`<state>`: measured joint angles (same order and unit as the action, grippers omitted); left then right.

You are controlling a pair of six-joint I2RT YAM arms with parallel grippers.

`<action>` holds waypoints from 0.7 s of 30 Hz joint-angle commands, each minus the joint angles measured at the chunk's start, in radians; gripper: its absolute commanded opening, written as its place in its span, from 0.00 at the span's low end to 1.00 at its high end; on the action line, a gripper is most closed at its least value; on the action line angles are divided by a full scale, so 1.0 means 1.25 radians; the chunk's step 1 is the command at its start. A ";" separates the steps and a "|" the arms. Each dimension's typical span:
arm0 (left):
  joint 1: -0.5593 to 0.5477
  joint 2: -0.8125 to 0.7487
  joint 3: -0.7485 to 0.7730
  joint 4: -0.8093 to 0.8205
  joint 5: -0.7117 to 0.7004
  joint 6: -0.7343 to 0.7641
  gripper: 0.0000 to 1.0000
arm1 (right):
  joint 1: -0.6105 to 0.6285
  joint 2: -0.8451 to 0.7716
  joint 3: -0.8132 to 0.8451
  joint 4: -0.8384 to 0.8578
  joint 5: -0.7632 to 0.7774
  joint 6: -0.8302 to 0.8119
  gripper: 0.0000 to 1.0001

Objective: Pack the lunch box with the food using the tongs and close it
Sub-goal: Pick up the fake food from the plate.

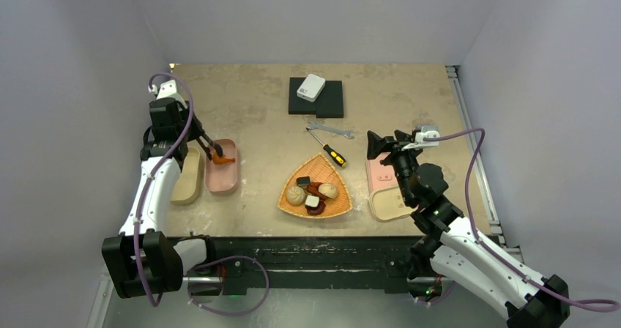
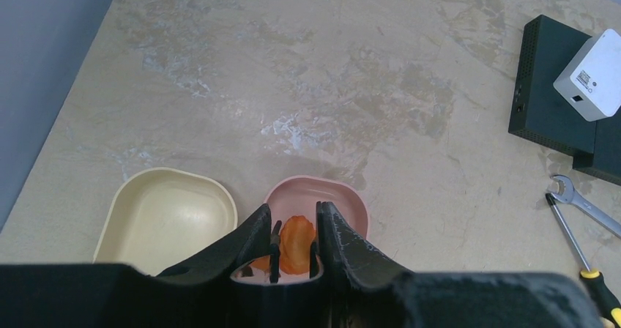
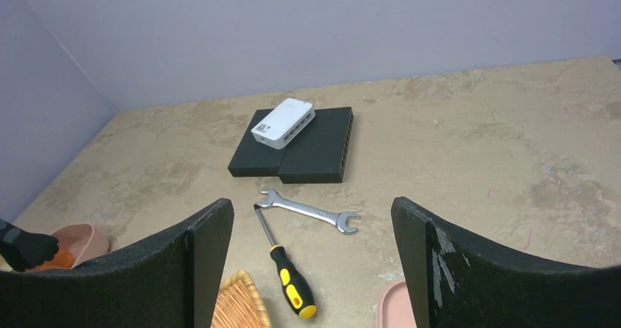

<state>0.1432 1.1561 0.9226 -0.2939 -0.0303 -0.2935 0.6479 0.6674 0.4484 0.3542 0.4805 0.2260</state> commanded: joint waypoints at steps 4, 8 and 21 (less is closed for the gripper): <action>0.006 -0.004 0.003 0.041 0.003 0.012 0.29 | 0.002 0.002 0.005 0.020 0.011 -0.005 0.83; 0.005 -0.012 0.002 0.041 0.001 0.016 0.27 | 0.002 0.002 0.005 0.020 0.011 -0.005 0.82; -0.202 -0.065 0.128 -0.073 -0.009 0.066 0.25 | 0.002 -0.005 0.015 0.013 0.012 -0.008 0.82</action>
<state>0.0170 1.0939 0.9691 -0.3424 -0.0471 -0.2474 0.6479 0.6670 0.4484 0.3531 0.4808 0.2245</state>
